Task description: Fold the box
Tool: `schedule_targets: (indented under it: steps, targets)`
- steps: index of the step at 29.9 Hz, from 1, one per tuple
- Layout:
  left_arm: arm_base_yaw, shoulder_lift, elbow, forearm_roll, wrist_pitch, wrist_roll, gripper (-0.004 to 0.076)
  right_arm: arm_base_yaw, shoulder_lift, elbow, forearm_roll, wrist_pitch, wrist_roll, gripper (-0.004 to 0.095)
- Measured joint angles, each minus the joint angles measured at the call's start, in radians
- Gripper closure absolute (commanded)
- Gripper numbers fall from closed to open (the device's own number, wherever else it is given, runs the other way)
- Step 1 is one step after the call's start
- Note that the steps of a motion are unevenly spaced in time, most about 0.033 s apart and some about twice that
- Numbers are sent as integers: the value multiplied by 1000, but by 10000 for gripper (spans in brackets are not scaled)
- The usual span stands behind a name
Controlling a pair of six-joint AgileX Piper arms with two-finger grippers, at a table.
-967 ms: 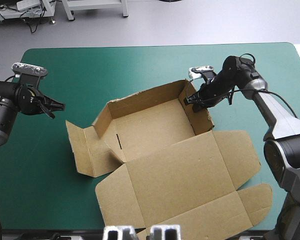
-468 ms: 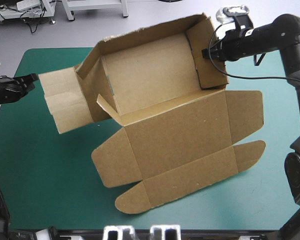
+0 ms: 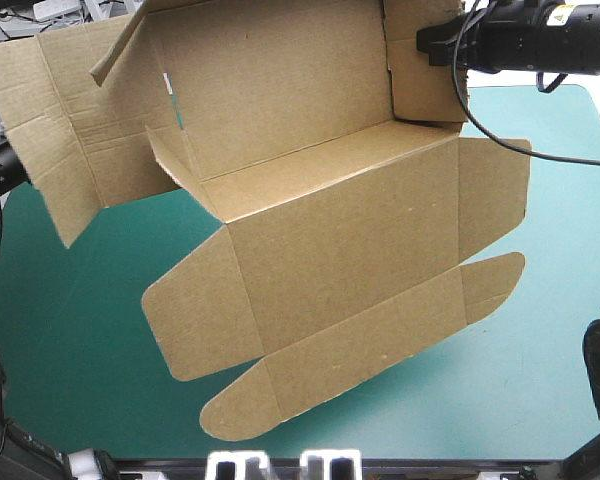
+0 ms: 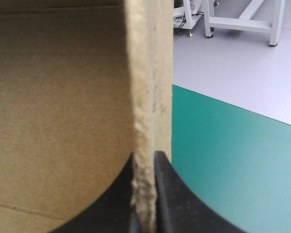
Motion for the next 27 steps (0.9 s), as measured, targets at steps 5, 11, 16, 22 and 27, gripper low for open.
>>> schedule_targets:
  steps: [5, 11, 16, 22, 27]
  targets:
    - [-61, -29, -7, -47, 6, 12, 724, 0, 4, 0, -8, 0, 0, 917]
    - [-172, -116, -32, -51, 19, 13, 724, 0, 38, 0, -12, 0, 0, 917]
    - [-233, -193, -52, -16, 27, 10, 724, -3, 61, 0, -21, -1, -1, 917]
    - [-250, -286, -72, 64, 40, -15, 724, -3, 80, 0, -17, -1, -1, 917]
    - [-252, -329, -74, 97, 44, -44, 724, -3, 92, 0, -6, -2, -1, 917]
